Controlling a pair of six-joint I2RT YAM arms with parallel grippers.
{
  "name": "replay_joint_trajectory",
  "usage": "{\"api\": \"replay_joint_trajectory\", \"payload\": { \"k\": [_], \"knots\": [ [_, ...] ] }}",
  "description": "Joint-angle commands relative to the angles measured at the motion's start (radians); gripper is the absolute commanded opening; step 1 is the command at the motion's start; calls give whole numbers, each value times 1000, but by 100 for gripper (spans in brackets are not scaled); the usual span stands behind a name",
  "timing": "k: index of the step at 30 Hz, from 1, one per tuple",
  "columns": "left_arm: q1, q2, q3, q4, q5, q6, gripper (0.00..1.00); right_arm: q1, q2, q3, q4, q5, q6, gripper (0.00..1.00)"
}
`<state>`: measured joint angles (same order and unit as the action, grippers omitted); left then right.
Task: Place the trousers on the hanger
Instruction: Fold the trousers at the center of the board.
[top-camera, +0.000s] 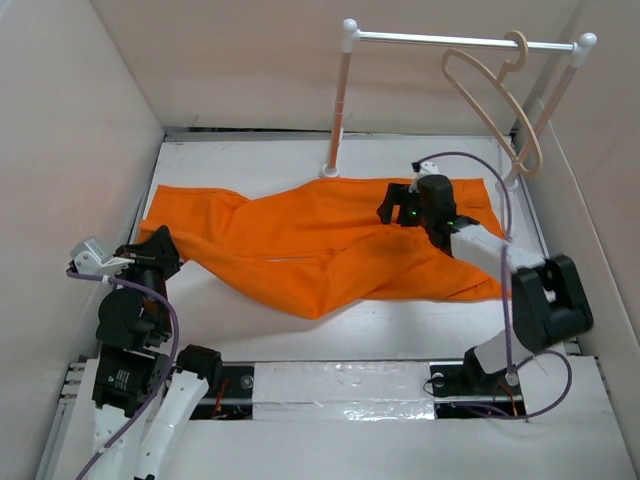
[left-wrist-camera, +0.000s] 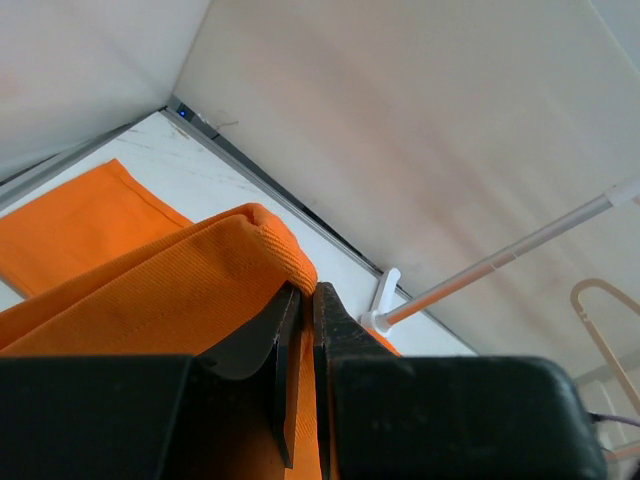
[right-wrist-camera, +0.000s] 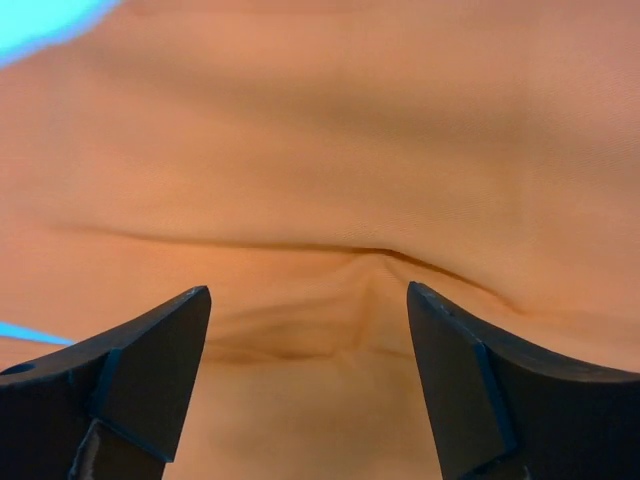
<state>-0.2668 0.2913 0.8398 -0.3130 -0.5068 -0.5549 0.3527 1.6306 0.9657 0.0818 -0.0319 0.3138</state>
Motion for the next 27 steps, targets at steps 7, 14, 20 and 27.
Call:
{"api": "replay_joint_trajectory", "payload": {
  "k": [7,14,20,27],
  "knots": [
    [5,-35,-33,95,47,72,0,-493,-703,-491,-109,40,90,0],
    [5,-55,-62,109,47,108,0,-896,-924,-630,-289,-110,65,30],
    [5,-78,-71,104,51,116,0,-945,-740,-630,-288,-86,137,53],
    [5,-75,-71,103,41,119,0,-956,-592,-668,-163,-140,173,46]
  ]
}}
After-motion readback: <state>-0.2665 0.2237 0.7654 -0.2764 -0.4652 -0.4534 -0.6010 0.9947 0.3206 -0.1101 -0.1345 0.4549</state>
